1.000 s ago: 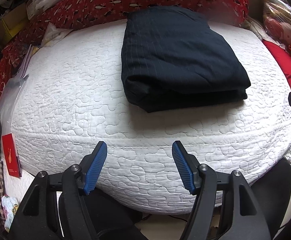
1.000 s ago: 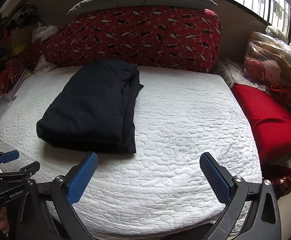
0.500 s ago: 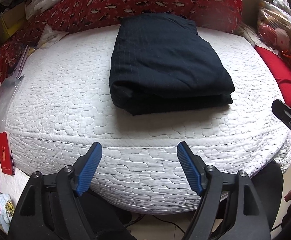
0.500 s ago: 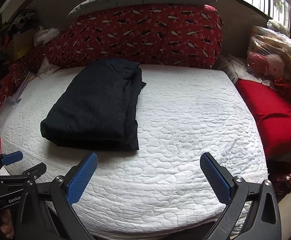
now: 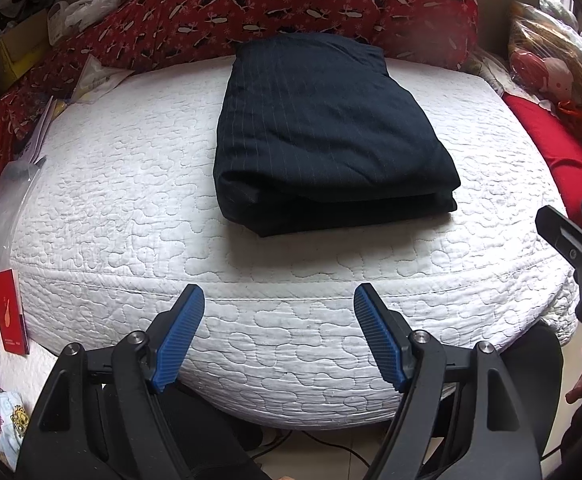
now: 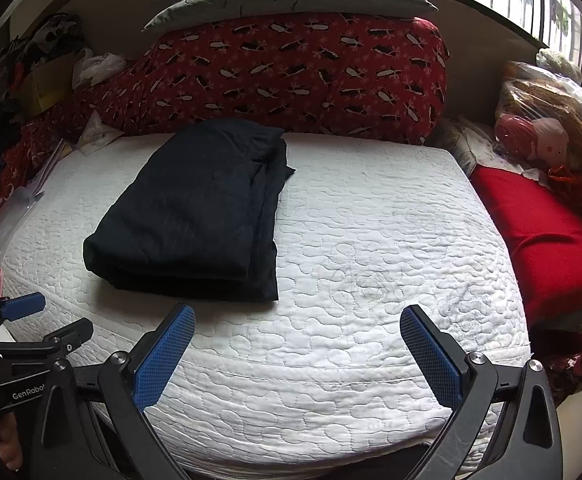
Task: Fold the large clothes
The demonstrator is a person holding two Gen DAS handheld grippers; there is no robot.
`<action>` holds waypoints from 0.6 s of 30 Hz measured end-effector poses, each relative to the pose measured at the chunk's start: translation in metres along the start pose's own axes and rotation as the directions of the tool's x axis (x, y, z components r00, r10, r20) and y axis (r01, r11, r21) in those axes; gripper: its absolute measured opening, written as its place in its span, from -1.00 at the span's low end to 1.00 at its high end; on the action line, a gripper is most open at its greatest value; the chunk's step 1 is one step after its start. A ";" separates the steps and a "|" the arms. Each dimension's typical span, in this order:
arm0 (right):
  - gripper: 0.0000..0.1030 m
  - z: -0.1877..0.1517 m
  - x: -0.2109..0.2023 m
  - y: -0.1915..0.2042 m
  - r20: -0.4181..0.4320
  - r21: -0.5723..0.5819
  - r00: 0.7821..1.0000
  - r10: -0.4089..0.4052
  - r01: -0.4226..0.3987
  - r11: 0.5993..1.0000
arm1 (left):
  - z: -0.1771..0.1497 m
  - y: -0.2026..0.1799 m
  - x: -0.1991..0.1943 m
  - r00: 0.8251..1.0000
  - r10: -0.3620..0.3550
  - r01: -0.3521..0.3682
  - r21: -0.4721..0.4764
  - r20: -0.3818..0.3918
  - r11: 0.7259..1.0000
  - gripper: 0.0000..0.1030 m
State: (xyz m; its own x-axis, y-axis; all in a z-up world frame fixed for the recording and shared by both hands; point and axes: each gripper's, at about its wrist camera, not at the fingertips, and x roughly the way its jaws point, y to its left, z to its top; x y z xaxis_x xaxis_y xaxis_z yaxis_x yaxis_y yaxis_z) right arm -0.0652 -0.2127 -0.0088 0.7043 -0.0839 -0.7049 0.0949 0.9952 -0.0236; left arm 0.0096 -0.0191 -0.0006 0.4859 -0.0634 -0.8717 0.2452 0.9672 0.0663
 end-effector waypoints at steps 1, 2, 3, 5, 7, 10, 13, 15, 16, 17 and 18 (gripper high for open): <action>1.00 0.000 0.000 -0.001 -0.002 0.003 1.000 -0.001 0.001 1.000 | 0.000 0.001 0.000 1.000 -0.004 0.004 -0.002 0.000 1.000 0.50; 1.00 0.000 0.000 -0.001 -0.004 0.006 1.000 -0.004 0.004 1.000 | 0.000 0.001 -0.001 1.000 -0.007 0.007 -0.004 0.001 1.000 0.50; 1.00 0.000 0.000 -0.001 -0.005 0.008 1.000 -0.006 0.006 1.000 | 0.000 0.002 -0.001 1.000 -0.009 0.009 -0.005 0.001 1.000 0.50; 1.00 0.000 0.000 -0.001 -0.007 0.009 1.000 -0.011 0.011 1.000 | -0.001 0.003 -0.002 1.000 -0.011 0.011 -0.006 0.002 1.000 0.50; 1.00 0.001 -0.001 -0.001 -0.008 0.008 1.000 -0.014 0.014 1.000 | -0.002 0.004 -0.002 1.000 -0.014 0.014 -0.008 0.005 1.000 0.50; 1.00 0.001 -0.001 0.001 -0.008 0.007 1.000 -0.010 0.010 1.000 | -0.003 0.005 -0.004 1.000 -0.023 0.023 -0.012 0.010 1.000 0.50; 1.00 0.002 -0.002 0.002 -0.002 0.004 1.000 -0.012 0.012 1.000 | -0.002 0.004 -0.006 1.000 -0.025 0.025 -0.010 0.015 1.000 0.50; 1.00 0.003 -0.003 0.002 0.003 0.001 1.000 -0.012 0.012 1.000 | -0.002 0.003 -0.007 0.999 -0.024 0.025 -0.010 0.023 1.000 0.50; 1.00 0.003 -0.004 0.003 0.006 -0.001 1.000 -0.013 0.013 1.000 | -0.002 0.004 -0.008 0.999 -0.025 0.026 -0.010 0.027 1.000 0.50; 1.00 0.004 -0.005 0.003 0.009 -0.003 1.000 -0.013 0.013 1.000 | -0.002 0.004 -0.009 0.999 -0.025 0.026 -0.011 0.031 1.000 0.50; 1.00 0.004 -0.006 0.003 0.013 -0.004 1.000 -0.013 0.013 1.000 | -0.001 0.004 -0.010 0.999 -0.024 0.024 -0.011 0.032 1.000 0.50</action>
State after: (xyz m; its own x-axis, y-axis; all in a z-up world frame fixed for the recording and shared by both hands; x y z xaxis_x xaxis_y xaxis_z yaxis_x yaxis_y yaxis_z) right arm -0.0666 -0.2098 -0.0023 0.7118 -0.0977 -0.6956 0.1015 0.9942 -0.0358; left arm 0.0050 -0.0142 0.0074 0.5069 -0.0945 -0.8568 0.2477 0.9680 0.0398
